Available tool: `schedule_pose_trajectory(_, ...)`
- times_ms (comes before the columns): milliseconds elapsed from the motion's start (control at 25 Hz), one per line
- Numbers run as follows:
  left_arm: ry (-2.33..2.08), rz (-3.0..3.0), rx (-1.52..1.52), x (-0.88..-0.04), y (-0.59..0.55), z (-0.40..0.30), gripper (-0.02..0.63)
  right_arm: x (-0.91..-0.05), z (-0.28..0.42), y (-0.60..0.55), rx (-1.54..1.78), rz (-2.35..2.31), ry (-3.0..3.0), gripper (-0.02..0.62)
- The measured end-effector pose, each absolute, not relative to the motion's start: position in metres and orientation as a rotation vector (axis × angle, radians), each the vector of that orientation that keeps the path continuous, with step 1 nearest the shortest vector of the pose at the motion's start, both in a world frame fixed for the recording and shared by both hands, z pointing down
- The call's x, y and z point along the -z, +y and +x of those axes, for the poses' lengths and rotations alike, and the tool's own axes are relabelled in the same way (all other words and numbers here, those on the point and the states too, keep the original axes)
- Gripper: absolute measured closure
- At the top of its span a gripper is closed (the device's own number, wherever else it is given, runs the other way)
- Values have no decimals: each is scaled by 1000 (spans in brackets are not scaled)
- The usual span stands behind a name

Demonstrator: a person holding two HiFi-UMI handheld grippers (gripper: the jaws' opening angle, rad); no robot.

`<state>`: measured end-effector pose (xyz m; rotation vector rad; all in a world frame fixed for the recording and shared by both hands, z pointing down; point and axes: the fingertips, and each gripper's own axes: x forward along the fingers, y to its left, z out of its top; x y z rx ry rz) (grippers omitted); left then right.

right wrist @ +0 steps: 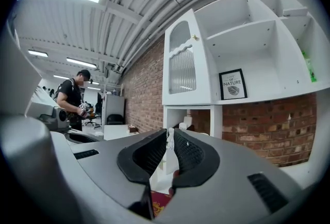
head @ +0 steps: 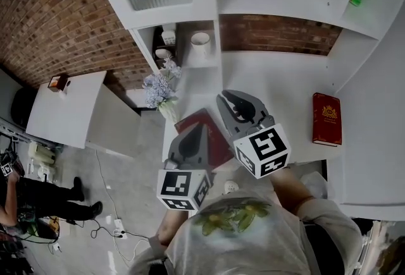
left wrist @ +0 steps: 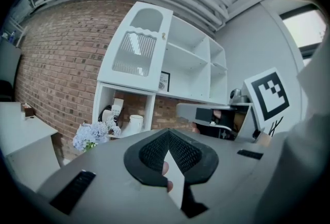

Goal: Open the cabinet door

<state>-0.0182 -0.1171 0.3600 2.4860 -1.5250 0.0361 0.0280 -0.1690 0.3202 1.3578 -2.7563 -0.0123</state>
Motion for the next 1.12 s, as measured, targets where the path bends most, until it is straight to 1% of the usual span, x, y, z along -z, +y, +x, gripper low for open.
schedule_pose_trajectory(200, -1546, 2477, -26, -362, -134, -16, 597, -317, 34, -199, -7, 1349, -2784, 569)
schedule_pose_trajectory(440, -1560, 2463, -29, -368, -150, -11, 597, -306, 43, -229, 57, 1374, -2787, 566)
schedule_pose_trajectory(480, -1563, 2461, -31, -369, -152, -10, 597, -304, 44, -234, 60, 1372, -2792, 563)
schedule_pose_trajectory(600, -1571, 2453, -34, -370, -158, -9, 597, -301, 46, -250, 43, 1351, -2808, 509)
schedule_pose_trajectory(640, -1574, 2451, -36, -371, -160, -9, 597, -300, 46, -256, 31, 1344, -2816, 505)
schedule_pose_trajectory(920, -1589, 2436, -45, -375, -170, -8, 597, -296, 49, -293, -9, 1326, -2843, 505)
schedule_pose_trajectory(1120, -1593, 2436, -55, -375, -174, -5, 597, -294, 51, -314, -65, 1313, -2867, 489)
